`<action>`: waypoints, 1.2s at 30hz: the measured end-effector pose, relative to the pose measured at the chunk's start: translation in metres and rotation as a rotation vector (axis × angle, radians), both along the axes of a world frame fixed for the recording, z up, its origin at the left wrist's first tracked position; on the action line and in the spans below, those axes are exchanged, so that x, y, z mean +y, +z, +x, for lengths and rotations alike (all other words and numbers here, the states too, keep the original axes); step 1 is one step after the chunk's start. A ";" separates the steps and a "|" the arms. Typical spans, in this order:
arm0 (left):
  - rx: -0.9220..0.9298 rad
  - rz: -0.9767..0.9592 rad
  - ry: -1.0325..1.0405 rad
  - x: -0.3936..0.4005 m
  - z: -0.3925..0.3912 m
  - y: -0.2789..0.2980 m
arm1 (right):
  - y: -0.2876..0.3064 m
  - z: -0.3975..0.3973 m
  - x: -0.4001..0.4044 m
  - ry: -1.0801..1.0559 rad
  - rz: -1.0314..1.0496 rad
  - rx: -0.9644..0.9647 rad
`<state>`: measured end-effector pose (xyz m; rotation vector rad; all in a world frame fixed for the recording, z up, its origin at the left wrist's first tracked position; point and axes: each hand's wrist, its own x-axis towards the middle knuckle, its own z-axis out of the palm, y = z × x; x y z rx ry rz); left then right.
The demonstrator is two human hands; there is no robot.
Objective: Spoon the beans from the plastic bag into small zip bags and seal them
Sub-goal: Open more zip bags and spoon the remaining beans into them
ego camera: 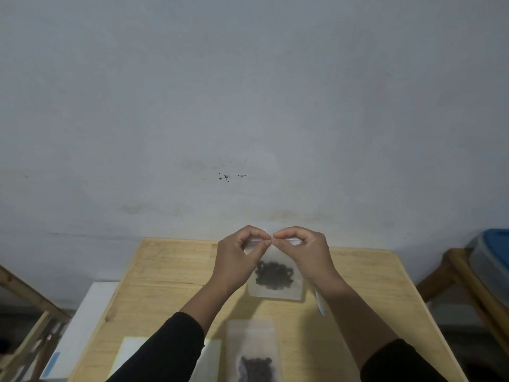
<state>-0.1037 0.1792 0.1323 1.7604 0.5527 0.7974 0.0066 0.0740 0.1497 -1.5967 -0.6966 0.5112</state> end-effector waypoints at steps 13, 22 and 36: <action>0.130 -0.110 0.079 0.020 -0.012 -0.012 | -0.013 -0.003 -0.003 -0.076 -0.045 0.099; 0.449 -0.124 -0.018 -0.001 -0.058 -0.071 | -0.101 -0.037 -0.025 -0.080 -0.290 0.175; 0.659 0.001 0.035 -0.041 -0.098 -0.134 | -0.150 -0.076 -0.049 0.072 -0.569 -0.333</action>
